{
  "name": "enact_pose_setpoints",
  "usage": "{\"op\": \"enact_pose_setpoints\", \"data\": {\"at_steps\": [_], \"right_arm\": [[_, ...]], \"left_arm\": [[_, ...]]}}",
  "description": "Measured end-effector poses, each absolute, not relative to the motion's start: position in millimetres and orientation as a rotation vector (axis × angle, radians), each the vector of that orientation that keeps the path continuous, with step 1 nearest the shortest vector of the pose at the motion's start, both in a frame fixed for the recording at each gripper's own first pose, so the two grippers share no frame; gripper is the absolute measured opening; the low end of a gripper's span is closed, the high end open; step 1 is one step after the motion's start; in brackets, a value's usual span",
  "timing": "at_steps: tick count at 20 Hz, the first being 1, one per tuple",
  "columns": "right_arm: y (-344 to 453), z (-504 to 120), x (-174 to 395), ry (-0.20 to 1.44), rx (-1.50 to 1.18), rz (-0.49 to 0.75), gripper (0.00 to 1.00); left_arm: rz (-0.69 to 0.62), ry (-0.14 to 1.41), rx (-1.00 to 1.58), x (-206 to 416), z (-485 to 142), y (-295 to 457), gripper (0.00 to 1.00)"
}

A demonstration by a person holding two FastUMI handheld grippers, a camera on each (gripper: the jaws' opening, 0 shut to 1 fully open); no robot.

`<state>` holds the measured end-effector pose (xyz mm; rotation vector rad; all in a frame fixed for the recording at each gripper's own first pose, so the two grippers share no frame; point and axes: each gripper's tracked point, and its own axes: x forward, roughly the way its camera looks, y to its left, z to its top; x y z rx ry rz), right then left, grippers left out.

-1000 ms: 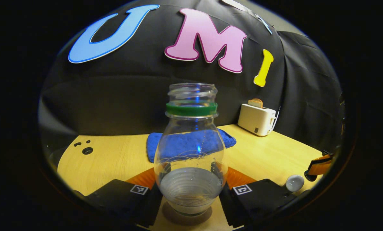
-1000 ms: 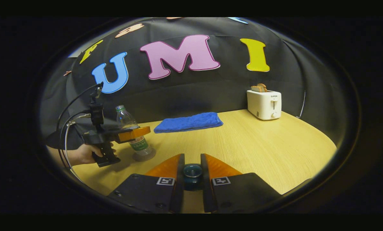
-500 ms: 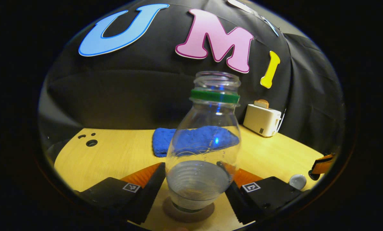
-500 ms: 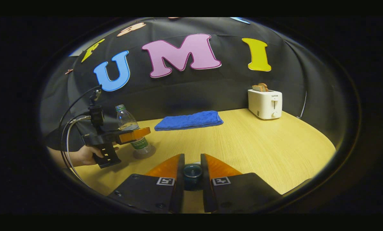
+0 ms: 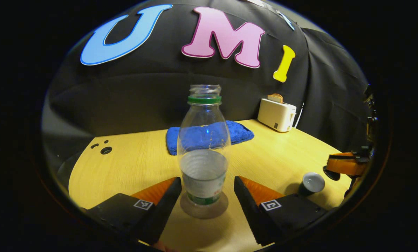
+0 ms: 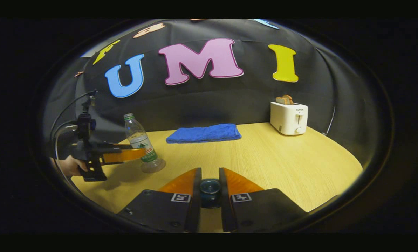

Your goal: Open the teacup lid with one hand, grasp the water bottle and pour water into the teacup with the other hand; after pouring, place the water bottle on the coaster and then close the teacup lid.

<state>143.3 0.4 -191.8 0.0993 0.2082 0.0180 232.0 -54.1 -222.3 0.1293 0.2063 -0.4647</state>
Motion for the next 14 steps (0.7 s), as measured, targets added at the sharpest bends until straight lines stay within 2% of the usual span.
{"op": "enact_pose_setpoints", "data": {"at_steps": [1,2,5,9,10,11,12,13,14], "right_arm": [[1,-194,147,0.202,0.093,0.019,0.23],[1,-196,151,0.198,0.089,0.018,0.28],[-1,-206,159,0.185,0.059,0.005,0.28],[0,-222,163,0.201,0.021,0.007,0.28],[0,-224,163,0.2,0.006,0.006,0.23],[1,-227,164,0.199,-0.003,0.007,0.28],[2,-229,164,0.206,-0.005,0.013,0.28],[5,-233,165,0.211,-0.003,0.019,0.33],[6,-234,165,0.213,-0.004,0.017,0.33]], "left_arm": [[-0.454,0.207,0.123,222,-221,-49,0.96],[-0.416,0.194,0.125,213,-216,-39,0.96],[-0.307,0.122,0.159,189,-201,-14,0.96],[-0.316,0.121,0.123,155,-194,-13,0.96],[-0.326,0.136,0.087,149,-195,-16,0.95],[-0.33,0.145,0.051,147,-195,-17,0.95],[-0.326,0.149,0.02,145,-195,-16,0.95],[-0.315,0.148,-0.003,145,-196,-12,0.95],[-0.297,0.141,-0.016,145,-195,-8,0.96]]}}
